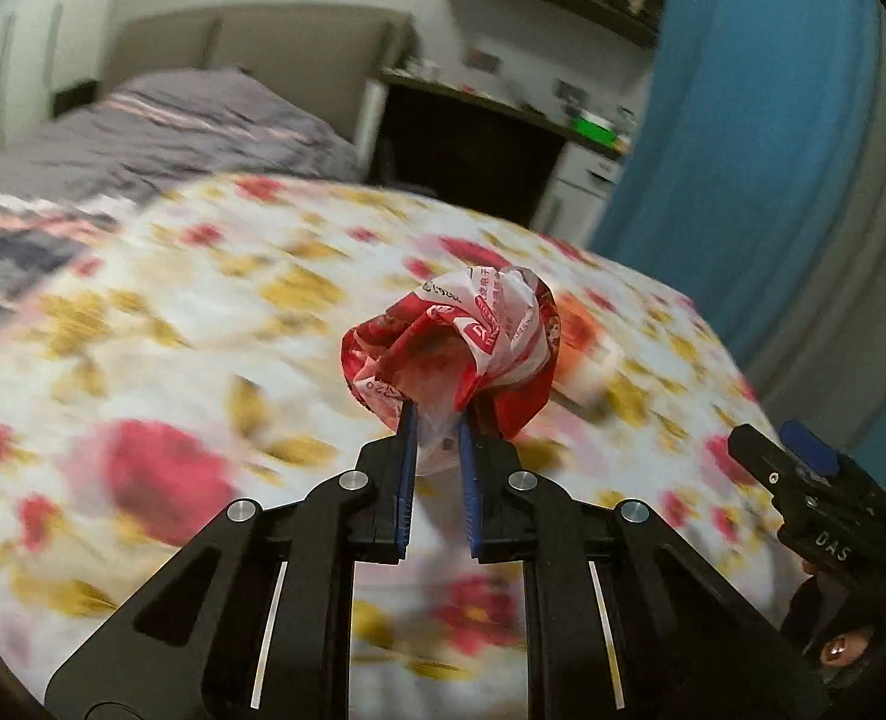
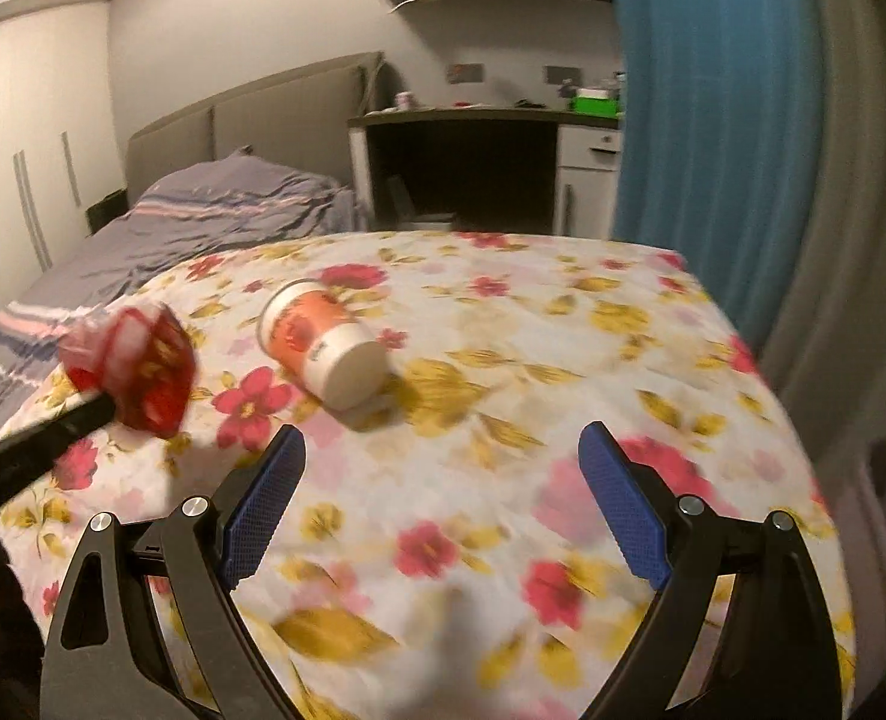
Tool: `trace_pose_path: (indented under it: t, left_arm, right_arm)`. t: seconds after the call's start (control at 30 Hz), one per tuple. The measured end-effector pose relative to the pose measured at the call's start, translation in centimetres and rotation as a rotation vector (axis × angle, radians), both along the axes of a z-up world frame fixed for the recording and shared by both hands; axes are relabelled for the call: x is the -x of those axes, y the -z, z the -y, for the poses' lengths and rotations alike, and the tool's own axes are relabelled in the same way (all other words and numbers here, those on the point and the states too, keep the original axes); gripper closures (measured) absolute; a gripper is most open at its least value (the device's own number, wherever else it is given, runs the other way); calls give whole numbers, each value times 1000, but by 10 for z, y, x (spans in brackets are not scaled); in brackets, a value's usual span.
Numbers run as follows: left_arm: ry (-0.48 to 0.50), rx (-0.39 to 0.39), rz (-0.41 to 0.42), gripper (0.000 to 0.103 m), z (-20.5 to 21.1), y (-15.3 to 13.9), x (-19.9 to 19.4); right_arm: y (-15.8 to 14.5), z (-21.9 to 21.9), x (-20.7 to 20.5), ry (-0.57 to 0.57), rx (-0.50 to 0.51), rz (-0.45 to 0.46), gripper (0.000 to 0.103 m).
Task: Collect trash
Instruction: 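Grasp the last red bag with the left tool while the right tool grasps the orange cup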
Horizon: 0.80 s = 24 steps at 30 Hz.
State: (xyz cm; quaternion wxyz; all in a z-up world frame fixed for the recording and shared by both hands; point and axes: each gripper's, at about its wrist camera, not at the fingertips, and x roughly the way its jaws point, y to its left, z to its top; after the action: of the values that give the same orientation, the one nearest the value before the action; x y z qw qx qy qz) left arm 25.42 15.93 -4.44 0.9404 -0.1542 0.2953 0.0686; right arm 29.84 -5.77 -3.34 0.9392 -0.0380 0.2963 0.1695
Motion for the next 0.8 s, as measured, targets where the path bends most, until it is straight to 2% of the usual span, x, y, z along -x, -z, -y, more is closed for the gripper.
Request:
trace_pose_path:
  t: [0.13, 0.27, 0.57, 0.77, 0.8]
  left_arm:
    - [-44, 40, 0, 90, -20, 4, 3]
    - [-29, 82, 2, 90, -23, 6, 1]
    - [-27, 127, -3, 90, -32, 14, -1]
    - [-22, 141, -7, 90, -34, 16, -3]
    - [-21, 143, -9, 90, -34, 16, -3]
  right_arm:
    - [5, -28, -24, -70, 42, -1, 14]
    - [8, -52, -55, -119, 66, -22, 14]
    - [25, -88, -87, -253, 125, -99, 14]
    - [33, -95, -92, -279, 142, -128, 27]
    - [34, -96, -92, -282, 147, -128, 32]
